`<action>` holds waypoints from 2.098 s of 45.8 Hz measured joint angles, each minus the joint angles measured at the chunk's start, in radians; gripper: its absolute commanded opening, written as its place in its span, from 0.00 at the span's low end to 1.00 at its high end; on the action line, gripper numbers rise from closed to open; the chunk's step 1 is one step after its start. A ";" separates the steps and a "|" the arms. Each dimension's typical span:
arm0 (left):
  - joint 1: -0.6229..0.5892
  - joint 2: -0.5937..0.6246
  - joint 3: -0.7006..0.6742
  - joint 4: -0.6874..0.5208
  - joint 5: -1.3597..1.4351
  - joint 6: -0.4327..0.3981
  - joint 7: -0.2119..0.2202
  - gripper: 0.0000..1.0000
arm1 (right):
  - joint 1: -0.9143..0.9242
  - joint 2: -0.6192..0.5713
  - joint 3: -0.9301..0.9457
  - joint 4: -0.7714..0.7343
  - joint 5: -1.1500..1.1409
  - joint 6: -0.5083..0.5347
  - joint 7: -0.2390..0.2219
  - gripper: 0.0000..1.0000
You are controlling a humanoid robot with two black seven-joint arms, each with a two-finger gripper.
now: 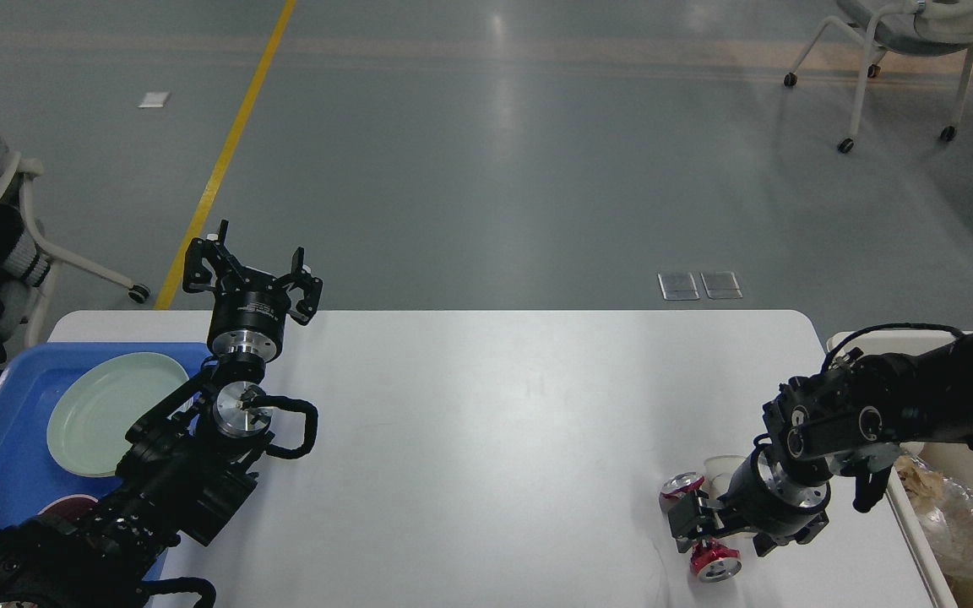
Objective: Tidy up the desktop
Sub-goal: 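Close the right gripper around the red-and-white can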
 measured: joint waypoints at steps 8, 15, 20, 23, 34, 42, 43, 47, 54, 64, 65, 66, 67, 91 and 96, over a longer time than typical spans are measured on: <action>0.000 0.000 0.000 0.000 0.000 0.000 0.000 1.00 | -0.053 0.017 0.000 -0.040 -0.001 -0.029 0.000 1.00; 0.000 0.000 0.000 0.000 0.000 0.000 0.000 1.00 | -0.083 0.031 0.000 -0.068 -0.008 -0.036 0.001 1.00; 0.000 0.000 0.000 0.000 0.000 0.000 0.000 1.00 | -0.102 0.041 0.000 -0.094 -0.020 -0.038 0.000 1.00; 0.000 0.000 0.000 0.000 0.000 0.000 0.000 1.00 | -0.111 0.043 0.001 -0.107 -0.022 -0.039 0.001 1.00; 0.000 0.000 0.000 0.000 0.000 0.000 0.000 1.00 | -0.145 0.053 0.000 -0.143 -0.029 -0.048 0.001 0.98; 0.000 0.000 0.000 0.000 0.000 0.000 0.000 1.00 | -0.164 0.052 0.000 -0.149 -0.063 -0.048 0.001 0.96; 0.000 0.000 0.000 0.000 0.000 0.000 0.000 1.00 | -0.165 0.051 0.000 -0.149 -0.065 -0.048 0.000 0.96; 0.000 0.000 0.000 0.000 0.000 0.000 0.000 1.00 | -0.170 0.051 0.000 -0.151 -0.067 -0.048 0.000 0.92; 0.000 0.000 0.000 0.000 0.000 0.000 0.000 1.00 | -0.182 0.051 0.000 -0.160 -0.068 -0.048 0.000 0.77; 0.000 0.000 0.000 0.000 0.000 0.000 0.000 1.00 | -0.193 0.051 0.002 -0.173 -0.066 -0.048 0.000 0.64; 0.000 0.000 0.000 0.000 0.000 0.000 0.000 1.00 | -0.193 0.051 0.002 -0.174 -0.067 -0.048 0.000 0.64; 0.000 0.000 0.000 0.000 0.000 0.000 0.000 1.00 | -0.193 0.050 0.002 -0.174 -0.067 -0.048 0.000 0.63; 0.000 0.000 0.000 0.000 0.000 0.000 0.000 1.00 | -0.193 0.049 0.003 -0.175 -0.067 -0.048 0.000 0.63; 0.000 0.000 0.000 0.000 0.000 0.000 0.000 1.00 | -0.191 0.040 -0.001 -0.174 -0.066 -0.048 0.000 0.91; 0.000 0.000 0.000 0.000 0.000 0.000 0.000 1.00 | -0.185 0.037 -0.007 -0.174 -0.067 -0.048 0.000 0.98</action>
